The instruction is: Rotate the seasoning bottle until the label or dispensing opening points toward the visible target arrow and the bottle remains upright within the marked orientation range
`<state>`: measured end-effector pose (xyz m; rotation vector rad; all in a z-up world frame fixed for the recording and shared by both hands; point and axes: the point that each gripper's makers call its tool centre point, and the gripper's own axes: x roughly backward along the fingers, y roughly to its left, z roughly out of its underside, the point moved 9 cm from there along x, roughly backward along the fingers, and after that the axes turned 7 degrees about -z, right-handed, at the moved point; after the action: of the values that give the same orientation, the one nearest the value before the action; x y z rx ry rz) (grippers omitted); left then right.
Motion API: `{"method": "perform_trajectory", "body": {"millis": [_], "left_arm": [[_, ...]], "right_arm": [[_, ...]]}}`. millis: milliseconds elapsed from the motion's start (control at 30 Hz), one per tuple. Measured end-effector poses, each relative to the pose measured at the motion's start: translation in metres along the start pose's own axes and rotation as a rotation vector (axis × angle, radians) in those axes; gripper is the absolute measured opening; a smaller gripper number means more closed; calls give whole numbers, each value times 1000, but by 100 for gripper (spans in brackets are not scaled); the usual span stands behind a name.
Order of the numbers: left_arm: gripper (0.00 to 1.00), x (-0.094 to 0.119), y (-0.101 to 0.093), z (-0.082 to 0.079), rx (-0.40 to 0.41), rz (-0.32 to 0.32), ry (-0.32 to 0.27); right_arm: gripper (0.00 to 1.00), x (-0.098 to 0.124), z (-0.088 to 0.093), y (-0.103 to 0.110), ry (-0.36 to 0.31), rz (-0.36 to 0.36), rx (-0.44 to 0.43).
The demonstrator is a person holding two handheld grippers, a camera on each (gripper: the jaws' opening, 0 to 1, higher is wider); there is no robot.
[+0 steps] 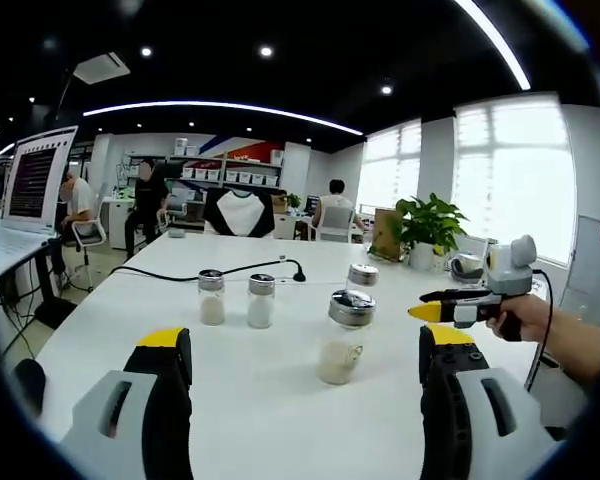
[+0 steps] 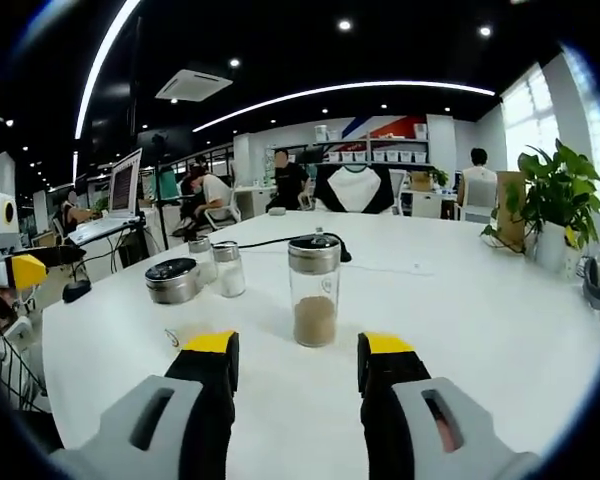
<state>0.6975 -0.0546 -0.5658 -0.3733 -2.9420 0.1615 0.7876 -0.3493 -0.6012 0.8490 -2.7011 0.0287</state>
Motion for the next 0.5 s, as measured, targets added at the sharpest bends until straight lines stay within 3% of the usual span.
{"method": "perform_trajectory", "body": {"millis": [500], "left_arm": [[100,3,-3,0,-7,6,0]], "right_arm": [[50,-38,-13,-16,21,6,40]]}}
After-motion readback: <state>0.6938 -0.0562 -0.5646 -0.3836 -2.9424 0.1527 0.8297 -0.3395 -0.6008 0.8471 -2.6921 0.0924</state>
